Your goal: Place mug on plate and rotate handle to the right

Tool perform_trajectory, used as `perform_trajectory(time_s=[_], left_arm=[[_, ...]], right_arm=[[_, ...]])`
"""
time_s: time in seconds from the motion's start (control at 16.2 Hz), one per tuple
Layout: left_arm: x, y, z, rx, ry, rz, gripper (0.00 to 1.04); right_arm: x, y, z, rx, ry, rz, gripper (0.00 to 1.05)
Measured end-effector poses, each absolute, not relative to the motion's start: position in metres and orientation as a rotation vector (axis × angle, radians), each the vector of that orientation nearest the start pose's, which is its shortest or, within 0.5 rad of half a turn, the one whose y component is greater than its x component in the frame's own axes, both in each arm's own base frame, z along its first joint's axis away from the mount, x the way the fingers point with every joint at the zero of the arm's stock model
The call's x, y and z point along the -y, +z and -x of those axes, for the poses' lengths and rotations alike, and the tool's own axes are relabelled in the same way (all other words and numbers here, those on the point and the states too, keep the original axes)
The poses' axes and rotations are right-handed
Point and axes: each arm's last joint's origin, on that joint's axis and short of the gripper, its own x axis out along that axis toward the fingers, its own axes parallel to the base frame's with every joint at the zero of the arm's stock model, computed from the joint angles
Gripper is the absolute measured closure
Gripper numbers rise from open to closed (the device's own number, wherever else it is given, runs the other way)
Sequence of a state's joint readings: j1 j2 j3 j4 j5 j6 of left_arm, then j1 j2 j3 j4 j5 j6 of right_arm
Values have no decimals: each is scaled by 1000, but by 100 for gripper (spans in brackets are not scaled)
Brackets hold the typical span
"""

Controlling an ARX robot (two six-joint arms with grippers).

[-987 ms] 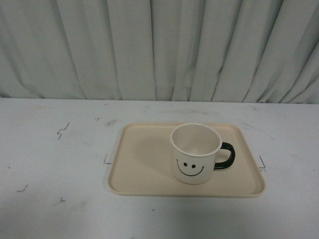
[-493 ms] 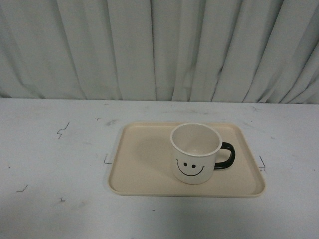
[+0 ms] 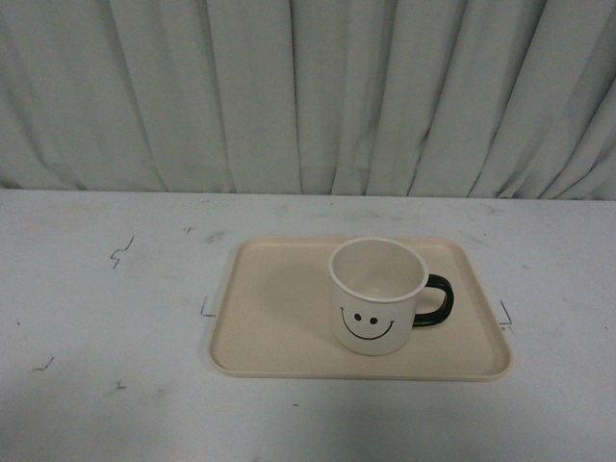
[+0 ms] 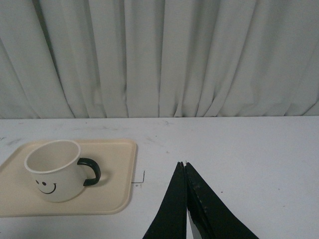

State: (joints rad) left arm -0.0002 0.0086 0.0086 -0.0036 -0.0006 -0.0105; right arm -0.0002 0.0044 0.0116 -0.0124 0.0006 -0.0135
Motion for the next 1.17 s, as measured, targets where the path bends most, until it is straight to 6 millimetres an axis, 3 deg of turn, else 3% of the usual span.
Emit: perform_trajectory(time_s=[0.25,0.74,0.8,1.17], left_arm=[[0,165,-98,-3,0,10,7],[0,165,-98,-4,0,10,7],[0,165,-98,-4,0,10,7],[0,165,-98,-4,0,10,7]], right_arm=[[0,167,-97,3,-1,14,99],[0,167,-97,3,-1,14,68],[0,167,-97,3,-1,14,47],[0,167,-97,3,-1,14,5]])
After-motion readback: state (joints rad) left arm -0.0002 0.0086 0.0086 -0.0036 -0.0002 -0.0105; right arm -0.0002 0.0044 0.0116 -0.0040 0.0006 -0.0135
